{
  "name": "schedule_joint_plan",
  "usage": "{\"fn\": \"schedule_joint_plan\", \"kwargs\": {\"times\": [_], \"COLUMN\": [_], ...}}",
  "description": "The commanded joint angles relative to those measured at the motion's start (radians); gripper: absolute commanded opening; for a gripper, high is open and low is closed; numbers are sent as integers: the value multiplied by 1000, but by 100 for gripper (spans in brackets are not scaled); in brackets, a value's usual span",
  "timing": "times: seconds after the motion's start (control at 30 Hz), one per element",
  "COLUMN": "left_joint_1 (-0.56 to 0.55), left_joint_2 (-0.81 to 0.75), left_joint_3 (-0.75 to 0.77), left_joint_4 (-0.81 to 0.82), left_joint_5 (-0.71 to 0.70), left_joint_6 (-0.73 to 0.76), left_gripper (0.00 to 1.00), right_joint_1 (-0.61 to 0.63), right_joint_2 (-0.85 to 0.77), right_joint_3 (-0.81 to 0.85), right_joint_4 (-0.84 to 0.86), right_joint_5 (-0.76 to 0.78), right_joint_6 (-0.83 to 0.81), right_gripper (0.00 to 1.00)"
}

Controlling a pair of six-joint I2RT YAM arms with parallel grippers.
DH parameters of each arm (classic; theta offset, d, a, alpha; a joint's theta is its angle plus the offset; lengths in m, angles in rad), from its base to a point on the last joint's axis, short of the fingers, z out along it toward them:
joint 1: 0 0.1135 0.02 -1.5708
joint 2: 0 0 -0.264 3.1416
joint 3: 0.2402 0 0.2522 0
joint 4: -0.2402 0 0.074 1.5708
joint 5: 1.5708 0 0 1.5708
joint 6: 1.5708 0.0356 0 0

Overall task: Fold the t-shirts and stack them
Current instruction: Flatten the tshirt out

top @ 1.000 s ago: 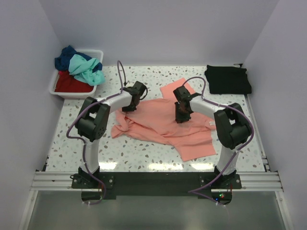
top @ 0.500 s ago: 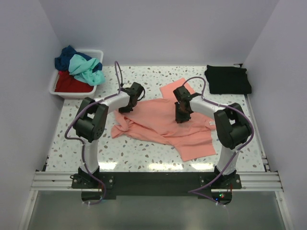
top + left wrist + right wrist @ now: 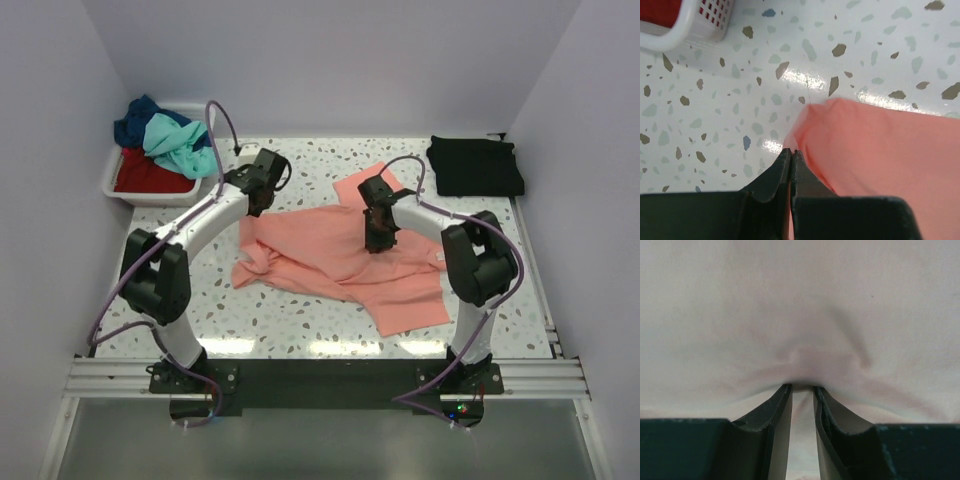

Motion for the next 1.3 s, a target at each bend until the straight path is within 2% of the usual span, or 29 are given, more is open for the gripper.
{"fn": "schedule_joint_plan", "kwargs": {"times": [0.0, 0.37, 0.57, 0.77, 0.9, 1.1, 1.27], "left_joint_1": [12, 12, 12, 10, 12, 12, 12], "left_joint_2": [-77, -166, -180, -175, -175, -195, -212], "left_joint_3": [63, 3, -34, -35, -44, -49, -48], "left_joint_4": [-38, -121, -130, -144, -150, -190, -211], "left_joint_5": [-66, -69, -32, -23, 43, 61, 63], "left_joint_6": [24, -22, -36, -41, -44, -49, -55], "left_gripper": [0, 0, 0, 0, 0, 0, 0], "right_joint_1": [-15, -164, -179, -179, -182, -188, -194], "right_joint_2": [65, 195, 339, 376, 468, 667, 678], "right_joint_3": [70, 363, 679, 708, 809, 1053, 1055], "right_joint_4": [-26, -52, -69, 66, 135, 82, 51], "right_joint_5": [85, 113, 130, 136, 205, 197, 190], "right_joint_6": [-14, 6, -27, -75, -119, -153, -172], "right_gripper": [28, 35, 37, 41, 43, 45, 49]}}
